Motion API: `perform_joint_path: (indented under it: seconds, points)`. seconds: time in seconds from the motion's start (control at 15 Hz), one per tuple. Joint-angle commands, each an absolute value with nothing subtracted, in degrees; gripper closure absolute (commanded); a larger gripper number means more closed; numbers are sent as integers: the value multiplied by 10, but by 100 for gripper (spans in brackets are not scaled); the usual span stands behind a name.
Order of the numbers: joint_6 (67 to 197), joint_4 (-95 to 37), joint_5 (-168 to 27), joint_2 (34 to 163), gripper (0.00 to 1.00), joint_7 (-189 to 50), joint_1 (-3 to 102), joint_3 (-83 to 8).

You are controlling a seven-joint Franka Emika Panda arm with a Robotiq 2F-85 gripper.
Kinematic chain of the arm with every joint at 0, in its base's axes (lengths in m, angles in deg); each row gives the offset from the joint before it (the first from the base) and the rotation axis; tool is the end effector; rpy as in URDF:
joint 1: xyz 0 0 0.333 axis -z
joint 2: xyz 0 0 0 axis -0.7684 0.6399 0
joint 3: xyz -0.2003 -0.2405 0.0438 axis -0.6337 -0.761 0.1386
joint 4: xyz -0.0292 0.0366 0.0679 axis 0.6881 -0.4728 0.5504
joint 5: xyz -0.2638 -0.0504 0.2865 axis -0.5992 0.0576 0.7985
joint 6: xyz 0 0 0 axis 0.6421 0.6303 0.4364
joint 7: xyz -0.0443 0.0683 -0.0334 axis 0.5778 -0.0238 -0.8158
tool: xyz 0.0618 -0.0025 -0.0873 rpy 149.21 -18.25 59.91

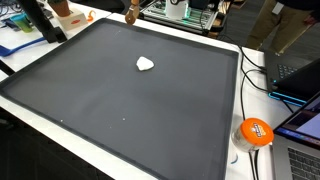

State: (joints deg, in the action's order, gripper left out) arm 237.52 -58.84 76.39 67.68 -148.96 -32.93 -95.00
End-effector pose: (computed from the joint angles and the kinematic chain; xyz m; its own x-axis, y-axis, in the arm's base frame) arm 0.3727 0.0364 0.4563 0.3646 -0.8748 0.3191 -0.8933 -0.4254 -0.1454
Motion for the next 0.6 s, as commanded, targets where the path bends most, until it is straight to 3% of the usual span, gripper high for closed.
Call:
perform_joint_path:
  seconds: [0.0,0.53]
  points:
    - [2356,-572,764,665,78,-1493,-447,-1035]
    - [2353,-536,728,665,78,-1530,-741,-1290]
